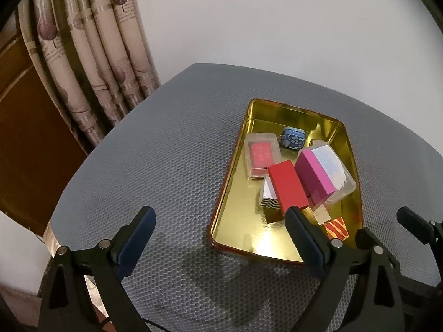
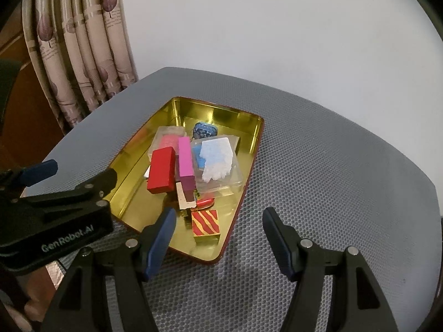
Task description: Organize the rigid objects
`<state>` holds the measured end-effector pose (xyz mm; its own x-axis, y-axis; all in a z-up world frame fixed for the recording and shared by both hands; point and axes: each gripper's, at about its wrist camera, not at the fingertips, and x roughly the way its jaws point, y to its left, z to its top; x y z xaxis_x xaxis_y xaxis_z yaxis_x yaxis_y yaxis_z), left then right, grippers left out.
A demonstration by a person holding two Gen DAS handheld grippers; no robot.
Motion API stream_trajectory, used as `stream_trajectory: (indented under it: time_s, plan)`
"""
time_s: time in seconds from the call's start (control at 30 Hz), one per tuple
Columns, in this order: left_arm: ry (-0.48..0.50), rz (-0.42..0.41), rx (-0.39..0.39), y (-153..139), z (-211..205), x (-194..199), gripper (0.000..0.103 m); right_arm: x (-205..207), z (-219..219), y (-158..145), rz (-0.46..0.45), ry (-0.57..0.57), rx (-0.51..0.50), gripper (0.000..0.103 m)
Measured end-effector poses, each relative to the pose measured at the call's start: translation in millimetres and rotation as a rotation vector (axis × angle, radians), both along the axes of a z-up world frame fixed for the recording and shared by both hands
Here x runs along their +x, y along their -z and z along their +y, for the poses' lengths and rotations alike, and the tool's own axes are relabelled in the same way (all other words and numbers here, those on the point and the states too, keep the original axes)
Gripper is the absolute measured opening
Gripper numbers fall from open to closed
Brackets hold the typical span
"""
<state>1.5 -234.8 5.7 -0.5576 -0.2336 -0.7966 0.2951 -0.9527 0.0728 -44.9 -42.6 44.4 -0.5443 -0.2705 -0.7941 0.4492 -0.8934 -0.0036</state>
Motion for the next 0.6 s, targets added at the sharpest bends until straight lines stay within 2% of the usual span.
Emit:
stream_trajectory:
  time_s: [0.6]
  plan:
    - [0.020, -0.008, -0.010, -5.4, -0.1, 6.9, 0.093, 1.1, -1.5, 3.9, -0.024, -0.025, -0.004, 0.067]
